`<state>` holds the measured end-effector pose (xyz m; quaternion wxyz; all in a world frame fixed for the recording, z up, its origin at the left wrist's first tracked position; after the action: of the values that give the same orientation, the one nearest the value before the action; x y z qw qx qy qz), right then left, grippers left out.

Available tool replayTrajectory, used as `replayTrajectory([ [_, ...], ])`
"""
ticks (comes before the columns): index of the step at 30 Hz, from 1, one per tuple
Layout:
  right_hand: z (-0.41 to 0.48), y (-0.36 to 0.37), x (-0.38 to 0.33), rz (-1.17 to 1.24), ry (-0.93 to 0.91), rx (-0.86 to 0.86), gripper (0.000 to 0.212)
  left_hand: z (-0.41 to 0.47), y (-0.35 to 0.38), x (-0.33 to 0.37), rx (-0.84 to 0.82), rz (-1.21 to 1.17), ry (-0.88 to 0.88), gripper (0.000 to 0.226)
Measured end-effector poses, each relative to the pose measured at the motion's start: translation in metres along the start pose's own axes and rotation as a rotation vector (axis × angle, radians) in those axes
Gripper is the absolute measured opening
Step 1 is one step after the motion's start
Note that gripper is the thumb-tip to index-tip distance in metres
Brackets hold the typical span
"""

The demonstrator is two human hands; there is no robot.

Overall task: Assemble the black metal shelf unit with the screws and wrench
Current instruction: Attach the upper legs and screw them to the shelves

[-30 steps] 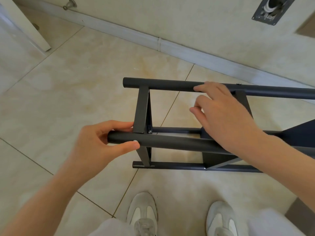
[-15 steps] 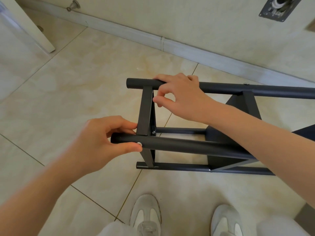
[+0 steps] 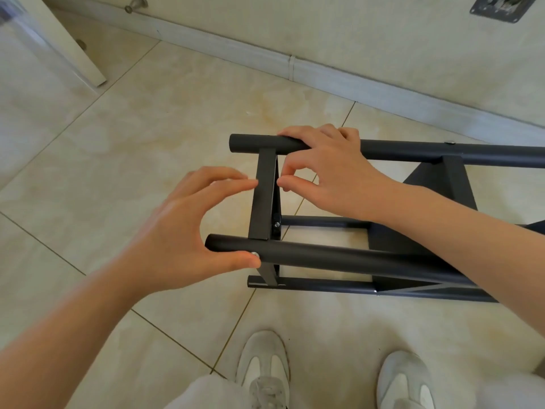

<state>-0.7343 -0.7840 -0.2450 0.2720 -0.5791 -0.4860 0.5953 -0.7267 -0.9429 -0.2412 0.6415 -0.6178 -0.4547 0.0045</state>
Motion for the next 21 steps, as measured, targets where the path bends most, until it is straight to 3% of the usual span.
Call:
replayTrajectory([
  [2, -0.002, 0.001, -0.002, -0.003, -0.008, -0.003, 0.018, 0.004, 0.004, 0.007, -0.046, 0.073, 0.080, 0.088],
  [9, -0.008, 0.005, -0.008, -0.030, -0.019, 0.007, 0.021, 0.004, 0.022, 0.017, -0.160, 0.212, 0.238, 0.078],
  [21, -0.011, 0.003, -0.008, 0.015, -0.024, 0.016, 0.022, 0.002, 0.023, 0.019, -0.142, 0.188, 0.314, 0.076],
])
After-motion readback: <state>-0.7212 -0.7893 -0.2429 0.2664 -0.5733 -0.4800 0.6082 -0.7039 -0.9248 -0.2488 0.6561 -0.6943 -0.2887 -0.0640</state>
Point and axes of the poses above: each hand's wrist, its own z-axis towards the middle knuckle, its own y-axis out of the palm, x = y × z, the point moved 10 cm from there along z, towards the middle knuckle, and after that the axes turned 13 degrees about -x, right-handed, at the moved point
